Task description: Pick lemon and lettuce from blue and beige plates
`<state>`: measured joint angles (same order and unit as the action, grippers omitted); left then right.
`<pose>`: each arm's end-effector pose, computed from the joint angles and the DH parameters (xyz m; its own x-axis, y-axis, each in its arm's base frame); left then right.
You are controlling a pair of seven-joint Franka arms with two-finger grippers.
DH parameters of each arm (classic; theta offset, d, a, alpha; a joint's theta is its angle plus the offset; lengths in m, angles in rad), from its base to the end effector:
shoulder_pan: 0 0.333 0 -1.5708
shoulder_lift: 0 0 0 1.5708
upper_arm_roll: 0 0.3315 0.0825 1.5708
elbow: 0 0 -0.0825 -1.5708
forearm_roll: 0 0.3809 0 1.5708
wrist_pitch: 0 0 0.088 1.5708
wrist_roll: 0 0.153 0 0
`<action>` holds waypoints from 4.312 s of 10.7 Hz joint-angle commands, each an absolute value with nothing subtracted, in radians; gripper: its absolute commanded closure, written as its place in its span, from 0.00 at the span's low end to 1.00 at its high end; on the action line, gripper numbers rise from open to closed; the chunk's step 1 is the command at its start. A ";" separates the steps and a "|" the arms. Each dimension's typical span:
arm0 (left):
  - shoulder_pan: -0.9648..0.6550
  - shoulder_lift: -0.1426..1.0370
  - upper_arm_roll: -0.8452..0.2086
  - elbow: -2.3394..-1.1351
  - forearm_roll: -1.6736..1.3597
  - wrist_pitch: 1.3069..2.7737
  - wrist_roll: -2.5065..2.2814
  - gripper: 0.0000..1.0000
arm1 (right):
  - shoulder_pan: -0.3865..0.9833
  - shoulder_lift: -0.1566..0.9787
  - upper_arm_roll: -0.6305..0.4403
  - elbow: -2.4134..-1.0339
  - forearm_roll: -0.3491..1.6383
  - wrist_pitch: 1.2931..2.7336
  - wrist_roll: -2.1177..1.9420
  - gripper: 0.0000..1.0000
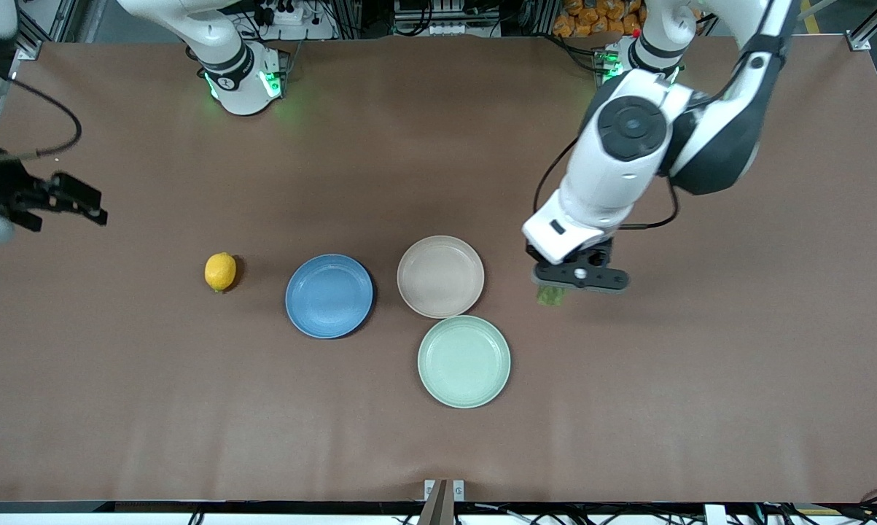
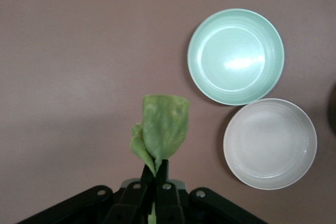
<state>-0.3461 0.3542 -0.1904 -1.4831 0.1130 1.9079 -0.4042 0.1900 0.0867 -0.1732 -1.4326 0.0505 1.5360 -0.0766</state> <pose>0.5985 -0.3226 0.4518 0.9847 -0.1508 0.0876 -0.1505 -0.9886 -0.0098 0.5769 0.0220 0.6074 0.9952 0.0959 0.0207 0.0965 -0.9947 -0.0340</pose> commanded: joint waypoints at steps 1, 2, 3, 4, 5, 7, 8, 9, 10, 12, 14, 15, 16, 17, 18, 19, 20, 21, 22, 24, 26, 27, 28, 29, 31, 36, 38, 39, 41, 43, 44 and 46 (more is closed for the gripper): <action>-0.276 0.281 -0.163 -1.489 0.077 1.810 -0.248 1.00 | 0.144 0.058 -0.114 -1.465 0.035 1.526 -0.090 0.00; -0.247 0.259 -0.132 -1.489 0.051 1.784 -0.198 1.00 | 0.143 0.058 -0.101 -1.468 0.035 1.526 -0.091 0.00; -0.223 0.243 -0.121 -1.489 0.038 1.735 -0.145 1.00 | 0.143 0.058 -0.100 -1.471 0.035 1.528 -0.091 0.00; -0.209 0.233 -0.109 -1.489 0.043 1.705 -0.111 1.00 | 0.144 0.060 -0.100 -1.471 0.035 1.529 -0.091 0.00; -0.187 0.230 -0.097 -1.491 0.049 1.700 -0.088 1.00 | 0.144 0.060 -0.100 -1.471 0.037 1.528 -0.091 0.00; -0.147 0.271 -0.084 -1.508 0.055 1.700 -0.084 1.00 | 0.144 0.060 -0.100 -1.471 0.035 1.528 -0.091 0.00; -0.134 0.305 -0.071 -1.514 0.055 1.703 -0.086 1.00 | 0.144 0.058 -0.100 -1.468 0.035 1.528 -0.091 0.00; -0.123 0.352 -0.066 -1.514 0.052 1.709 -0.097 1.00 | 0.144 0.058 -0.100 -1.465 0.035 1.528 -0.091 0.00; -0.111 0.394 -0.066 -1.514 0.052 1.723 -0.104 1.00 | 0.143 0.058 -0.100 -1.465 0.035 1.529 -0.091 0.00; -0.089 0.475 -0.066 -1.514 0.043 1.758 -0.107 1.00 | 0.143 0.058 -0.101 -1.465 0.034 1.528 -0.092 0.00; -0.089 0.553 -0.066 -1.514 0.013 1.799 -0.109 1.00 | 0.143 0.058 -0.101 -1.463 0.034 1.531 -0.091 0.00; -0.089 0.583 -0.064 -1.514 0.009 1.819 -0.107 1.00 | 0.143 0.058 -0.101 -1.465 0.034 1.531 -0.092 0.00; -0.087 0.595 -0.055 -1.513 0.008 1.831 -0.107 1.00 | 0.143 0.058 -0.103 -1.463 0.034 1.532 -0.092 0.00; -0.089 0.604 -0.048 -1.509 0.009 1.842 -0.107 0.97 | 0.143 0.058 -0.103 -1.463 0.034 1.532 -0.092 0.00; -0.087 0.621 -0.040 -1.511 0.011 1.876 -0.104 0.86 | 0.143 0.058 -0.103 -1.463 0.034 1.532 -0.092 0.00; -0.087 0.635 -0.031 -1.509 0.011 1.899 -0.097 0.70 | 0.143 0.058 -0.103 -1.463 0.034 1.532 -0.092 0.00; -0.089 0.632 -0.031 -1.509 0.011 1.902 -0.101 0.04 | 0.143 0.058 -0.104 -1.463 0.034 1.532 -0.092 0.00; -0.089 0.612 -0.031 -1.505 0.015 1.902 -0.094 0.00 | 0.143 0.058 -0.104 -1.463 0.034 1.532 -0.094 0.00; -0.090 0.588 -0.031 -1.500 0.015 1.902 -0.092 0.00 | 0.143 0.058 -0.106 -1.463 0.034 1.532 -0.094 0.00; -0.095 0.507 -0.022 -1.500 0.020 1.899 -0.094 0.00 | 0.143 0.060 -0.106 -1.463 0.034 1.532 -0.094 0.00; -0.098 0.392 -0.017 -1.502 0.020 1.843 -0.092 0.00 | 0.143 0.060 -0.106 -1.463 0.034 1.534 -0.092 0.00; -0.098 0.338 -0.017 -1.502 0.017 1.807 -0.095 0.00 | 0.143 0.060 -0.106 -1.463 0.034 1.534 -0.092 0.00; -0.098 0.289 -0.017 -1.502 0.014 1.784 -0.095 0.00 | 0.143 0.060 -0.106 -1.466 0.034 1.534 -0.094 0.00; -0.098 0.241 -0.017 -1.500 0.011 1.748 -0.095 0.00 | 0.143 0.060 -0.106 -1.466 0.034 1.534 -0.094 0.00; -0.098 0.161 -0.017 -1.500 0.011 1.694 -0.095 0.00 | 0.143 0.060 -0.107 -1.465 0.034 1.534 -0.094 0.00; -0.069 0.048 -0.015 -1.502 0.023 1.618 -0.094 0.00 | 0.143 0.060 -0.107 -1.465 0.034 1.534 -0.094 0.00; -0.055 0.014 -0.017 -1.503 0.023 1.594 -0.092 0.00 | 0.143 0.060 -0.107 -1.465 0.034 1.534 -0.094 0.00; -0.054 0.012 -0.017 -1.500 0.025 1.588 -0.089 0.00 | 0.143 0.060 -0.107 -1.465 0.034 1.534 -0.094 0.00; -0.049 0.011 -0.017 -1.497 0.025 1.586 -0.091 0.00 | 0.143 0.060 -0.107 -1.466 0.034 1.536 -0.094 0.00; -0.048 -0.001 -0.015 -1.497 0.049 1.583 -0.091 0.00 | 0.143 0.060 -0.107 -1.465 0.034 1.536 -0.094 0.00; -0.048 -0.006 -0.015 -1.497 0.055 1.574 -0.091 0.00 | 0.143 0.060 -0.107 -1.466 0.034 1.536 -0.094 0.00; -0.046 -0.011 -0.018 -1.497 0.055 1.552 -0.091 0.00 | 0.143 0.060 -0.107 -1.465 0.034 1.537 -0.094 0.00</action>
<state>-0.0508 0.0170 -0.0147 -1.4781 0.0377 1.5679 -0.1073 0.1587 0.0725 -0.1214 -1.4575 0.0431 1.5330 -0.0837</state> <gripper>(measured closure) 0.000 0.000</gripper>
